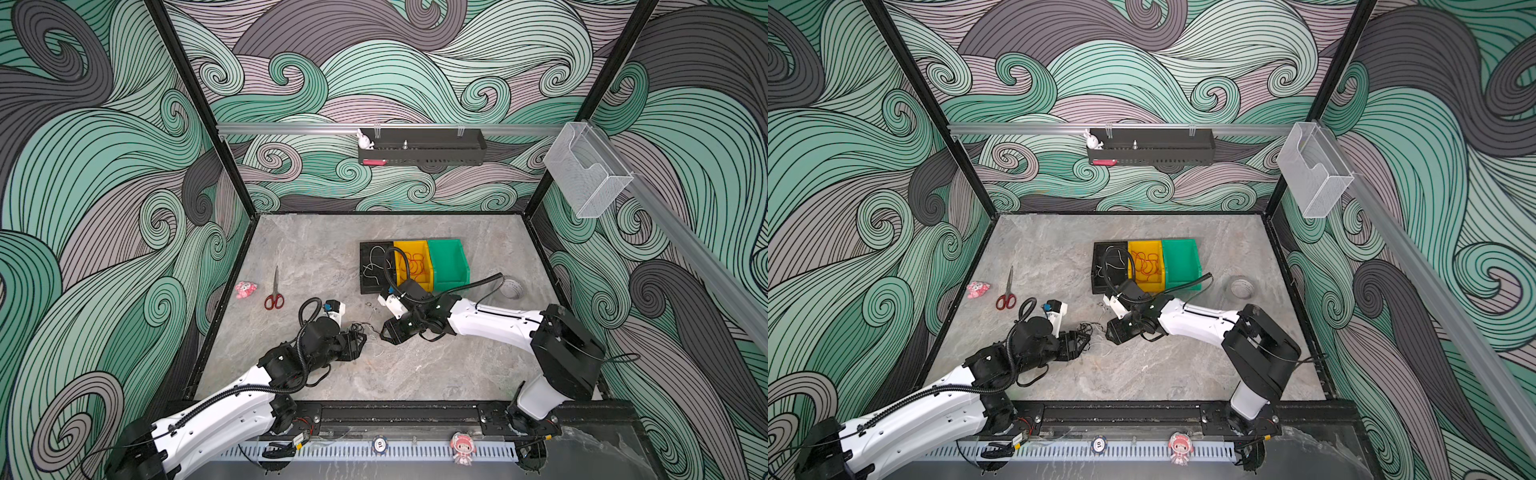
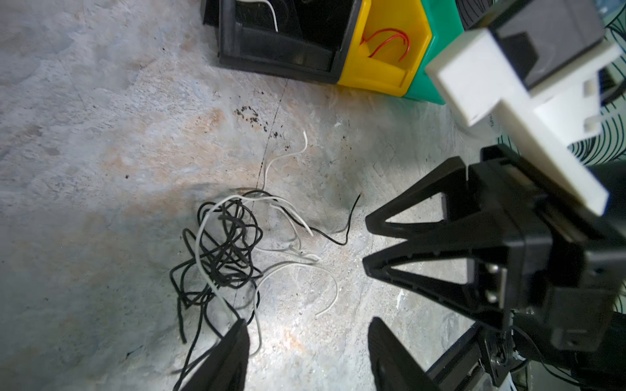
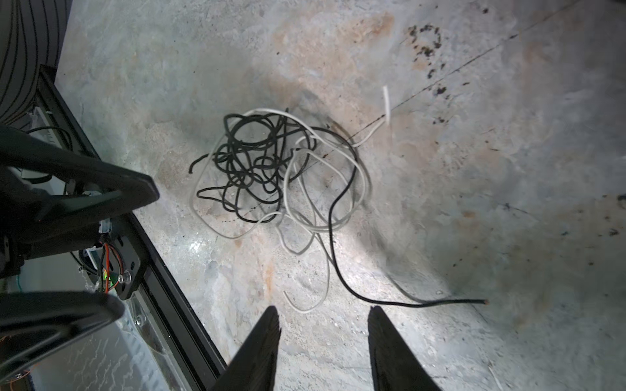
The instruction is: Untangle the cables
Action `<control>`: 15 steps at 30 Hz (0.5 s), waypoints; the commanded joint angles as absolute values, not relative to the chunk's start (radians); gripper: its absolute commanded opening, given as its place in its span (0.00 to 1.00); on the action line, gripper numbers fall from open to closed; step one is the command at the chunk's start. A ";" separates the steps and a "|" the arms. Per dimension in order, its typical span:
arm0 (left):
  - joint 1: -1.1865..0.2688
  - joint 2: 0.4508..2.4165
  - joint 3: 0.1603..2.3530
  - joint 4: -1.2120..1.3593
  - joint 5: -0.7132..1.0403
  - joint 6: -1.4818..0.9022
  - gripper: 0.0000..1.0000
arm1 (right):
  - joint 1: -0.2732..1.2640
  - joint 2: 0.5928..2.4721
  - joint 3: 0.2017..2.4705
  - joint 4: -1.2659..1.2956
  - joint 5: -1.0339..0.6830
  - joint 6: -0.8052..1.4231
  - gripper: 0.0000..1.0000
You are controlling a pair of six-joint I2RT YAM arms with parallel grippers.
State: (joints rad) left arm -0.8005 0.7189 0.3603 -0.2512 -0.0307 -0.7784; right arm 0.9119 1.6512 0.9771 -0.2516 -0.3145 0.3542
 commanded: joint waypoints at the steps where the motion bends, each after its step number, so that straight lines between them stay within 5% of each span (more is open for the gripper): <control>1: -0.794 0.703 0.381 -0.267 -0.063 -0.778 0.59 | 0.926 1.679 0.975 -0.188 -0.301 0.360 0.44; 15: -0.794 0.800 0.407 -0.236 -0.081 -0.776 0.59 | 0.939 1.776 0.970 -0.167 -0.274 0.343 0.30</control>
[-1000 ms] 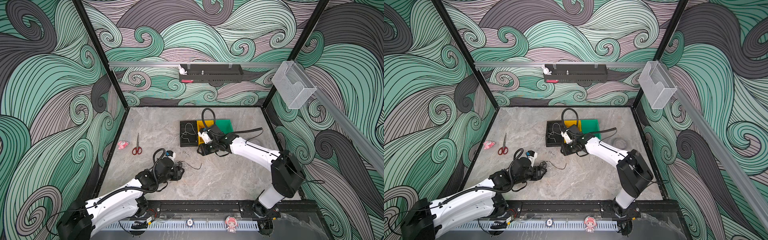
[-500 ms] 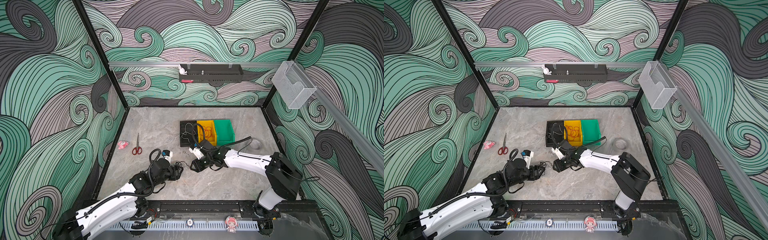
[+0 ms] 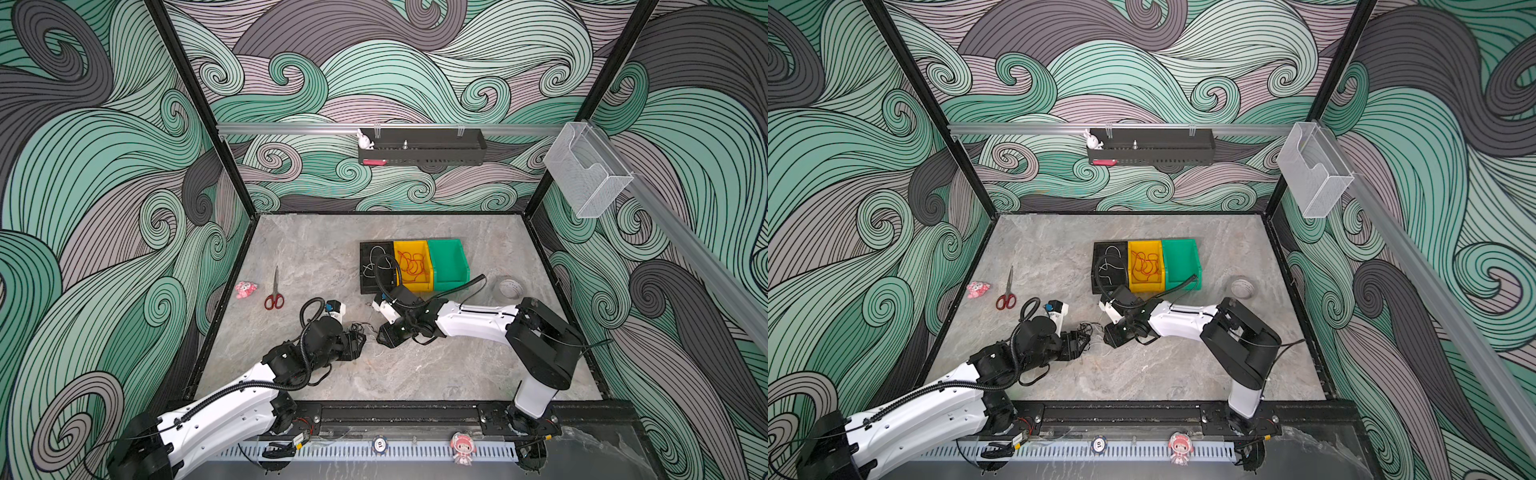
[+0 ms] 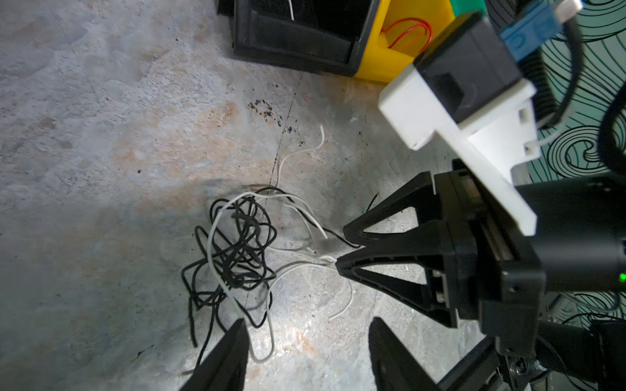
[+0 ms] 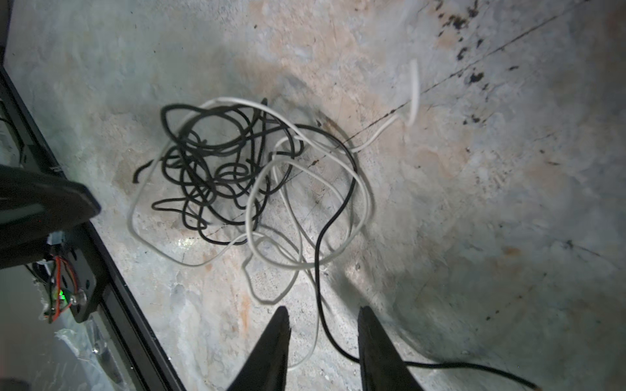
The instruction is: Untangle the cables
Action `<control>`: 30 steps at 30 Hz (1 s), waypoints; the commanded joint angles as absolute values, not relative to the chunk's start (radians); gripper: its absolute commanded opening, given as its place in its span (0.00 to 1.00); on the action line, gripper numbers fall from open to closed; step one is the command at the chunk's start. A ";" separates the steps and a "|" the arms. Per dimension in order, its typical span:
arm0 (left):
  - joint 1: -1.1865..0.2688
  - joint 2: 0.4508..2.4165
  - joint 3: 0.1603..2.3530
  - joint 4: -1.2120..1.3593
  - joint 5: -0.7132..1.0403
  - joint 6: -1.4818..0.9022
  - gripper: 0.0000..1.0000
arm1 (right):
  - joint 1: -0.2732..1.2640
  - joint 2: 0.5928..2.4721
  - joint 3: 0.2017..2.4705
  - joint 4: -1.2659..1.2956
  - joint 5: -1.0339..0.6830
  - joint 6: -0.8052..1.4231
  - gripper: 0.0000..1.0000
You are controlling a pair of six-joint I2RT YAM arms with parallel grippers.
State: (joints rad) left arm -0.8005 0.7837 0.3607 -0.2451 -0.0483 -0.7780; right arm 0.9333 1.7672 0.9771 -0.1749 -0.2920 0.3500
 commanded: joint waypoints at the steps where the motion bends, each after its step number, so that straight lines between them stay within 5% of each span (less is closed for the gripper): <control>1: -0.794 0.808 0.408 -0.237 -0.085 -0.778 0.59 | 0.939 1.775 0.968 -0.170 -0.265 0.342 0.26; 8: -0.794 0.877 0.400 -0.212 -0.099 -0.773 0.59 | 0.935 1.732 0.933 -0.193 -0.208 0.332 0.13; 17: -0.792 0.950 0.375 -0.149 -0.140 -0.781 0.54 | 0.936 1.678 0.898 -0.193 -0.214 0.353 0.08; 30: -0.773 0.982 0.334 -0.113 -0.146 -0.782 0.22 | 0.931 1.520 0.797 -0.246 -0.147 0.377 0.05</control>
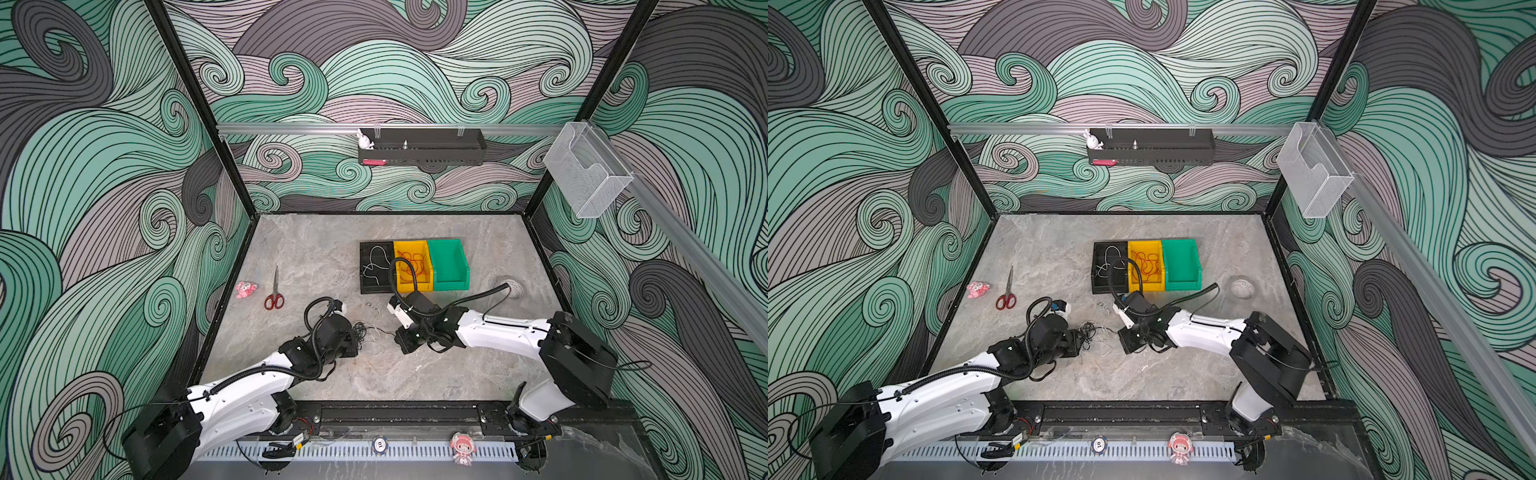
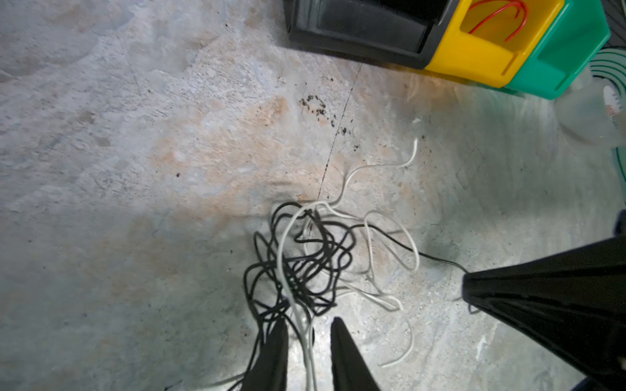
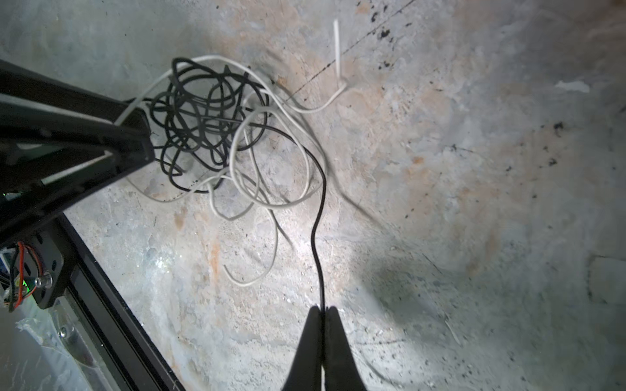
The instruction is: Untangle the cables
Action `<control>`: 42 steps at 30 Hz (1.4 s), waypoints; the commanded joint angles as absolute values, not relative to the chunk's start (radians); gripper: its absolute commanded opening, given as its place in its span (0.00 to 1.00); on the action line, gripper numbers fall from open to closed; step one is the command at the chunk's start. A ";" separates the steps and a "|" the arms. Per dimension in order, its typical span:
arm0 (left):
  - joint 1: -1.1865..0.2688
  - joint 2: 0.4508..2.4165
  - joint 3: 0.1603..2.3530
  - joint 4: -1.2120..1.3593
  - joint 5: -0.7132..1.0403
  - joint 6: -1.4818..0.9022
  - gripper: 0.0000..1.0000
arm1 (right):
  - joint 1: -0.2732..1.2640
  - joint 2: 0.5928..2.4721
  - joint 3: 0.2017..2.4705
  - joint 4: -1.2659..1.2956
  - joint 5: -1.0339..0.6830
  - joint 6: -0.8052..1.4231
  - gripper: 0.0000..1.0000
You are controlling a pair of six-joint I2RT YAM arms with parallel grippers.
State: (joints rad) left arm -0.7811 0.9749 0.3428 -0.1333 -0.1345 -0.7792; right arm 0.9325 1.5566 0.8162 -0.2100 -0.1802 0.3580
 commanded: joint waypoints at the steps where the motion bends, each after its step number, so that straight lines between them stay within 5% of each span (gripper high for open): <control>1: -0.772 0.985 0.333 -0.112 -0.142 -0.782 0.21 | 0.930 1.508 0.787 -0.253 -0.144 0.381 0.05; 11: -0.772 0.994 0.335 -0.095 -0.101 -0.774 0.08 | 0.930 1.467 0.696 -0.255 -0.162 0.422 0.05; 22: -0.770 0.990 0.388 -0.163 -0.065 -0.745 0.13 | 0.921 1.380 0.691 -0.322 -0.147 0.401 0.14; 29: -0.770 0.977 0.439 -0.230 -0.037 -0.703 0.24 | 0.893 1.344 0.742 -0.321 -0.194 0.394 0.38; 42: -0.769 0.969 0.455 -0.190 -0.066 -0.638 0.57 | 0.856 1.505 0.899 -0.199 -0.232 0.426 0.46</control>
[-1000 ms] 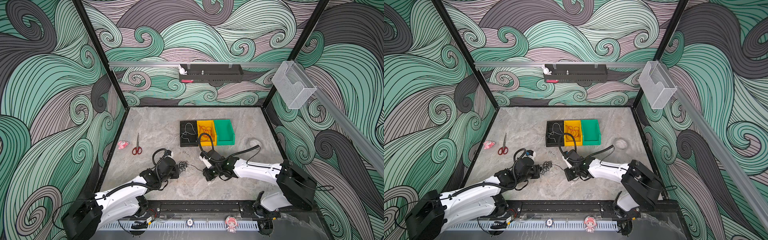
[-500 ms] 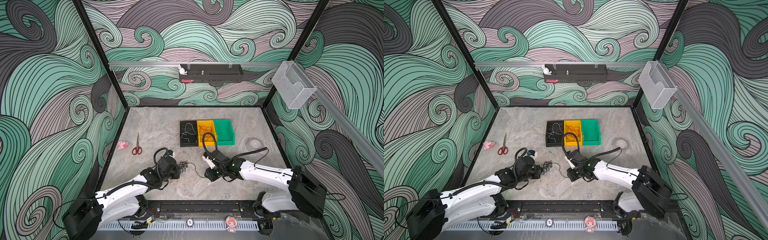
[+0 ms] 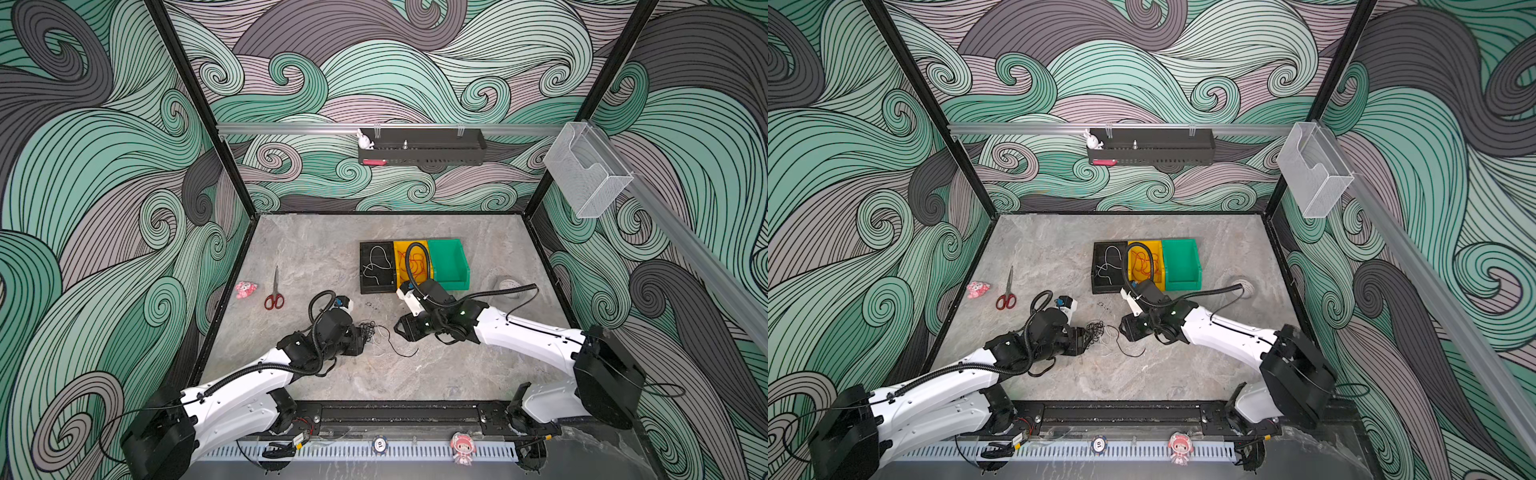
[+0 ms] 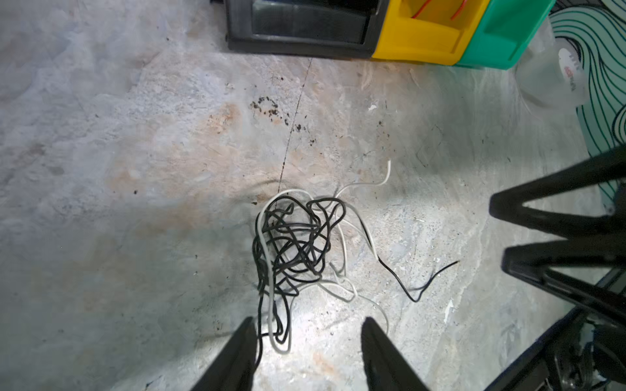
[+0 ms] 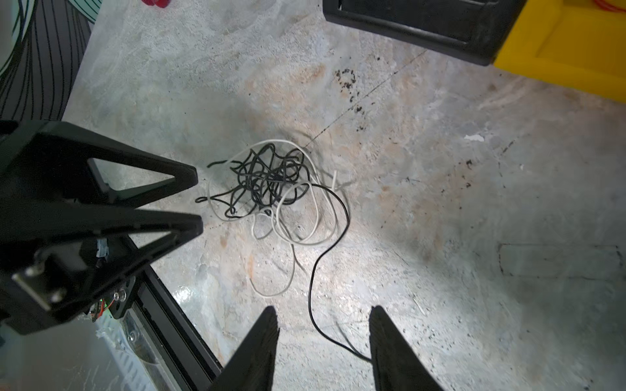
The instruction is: Untangle the cables
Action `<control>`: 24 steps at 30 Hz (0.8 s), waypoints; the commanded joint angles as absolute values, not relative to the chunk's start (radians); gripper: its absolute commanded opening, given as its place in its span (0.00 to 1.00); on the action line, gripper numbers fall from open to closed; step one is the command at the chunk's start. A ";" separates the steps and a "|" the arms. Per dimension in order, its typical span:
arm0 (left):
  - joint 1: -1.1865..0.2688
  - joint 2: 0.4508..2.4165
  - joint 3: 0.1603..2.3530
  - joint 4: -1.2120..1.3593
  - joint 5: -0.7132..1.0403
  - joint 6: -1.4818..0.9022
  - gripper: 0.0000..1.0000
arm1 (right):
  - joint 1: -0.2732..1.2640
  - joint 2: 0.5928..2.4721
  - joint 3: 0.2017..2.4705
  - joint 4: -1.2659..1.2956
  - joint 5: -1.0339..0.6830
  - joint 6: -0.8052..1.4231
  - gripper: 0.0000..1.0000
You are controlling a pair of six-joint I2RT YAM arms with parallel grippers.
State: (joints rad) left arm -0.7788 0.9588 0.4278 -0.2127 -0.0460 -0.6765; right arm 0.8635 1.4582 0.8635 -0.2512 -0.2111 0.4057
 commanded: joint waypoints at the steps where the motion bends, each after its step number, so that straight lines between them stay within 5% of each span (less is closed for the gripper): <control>1: -0.769 0.982 0.460 -0.185 -0.066 -0.634 0.58 | 0.856 1.525 0.910 -0.184 -0.234 0.434 0.46; 13: -0.732 1.197 0.525 -0.145 -0.005 -0.591 0.55 | 0.845 1.774 1.043 -0.114 -0.224 0.454 0.42; 19: -0.696 1.259 0.534 -0.128 0.037 -0.589 0.41 | 0.842 1.772 1.047 -0.122 -0.198 0.441 0.14; 24: -0.680 1.268 0.520 -0.103 0.040 -0.598 0.16 | 0.833 1.681 1.009 -0.155 -0.189 0.423 0.01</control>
State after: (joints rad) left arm -0.6937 1.2617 0.5087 -0.1276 0.0257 -0.6003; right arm 0.8440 1.7557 1.0275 -0.1360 -0.2058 0.4416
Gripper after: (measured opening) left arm 0.188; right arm 0.049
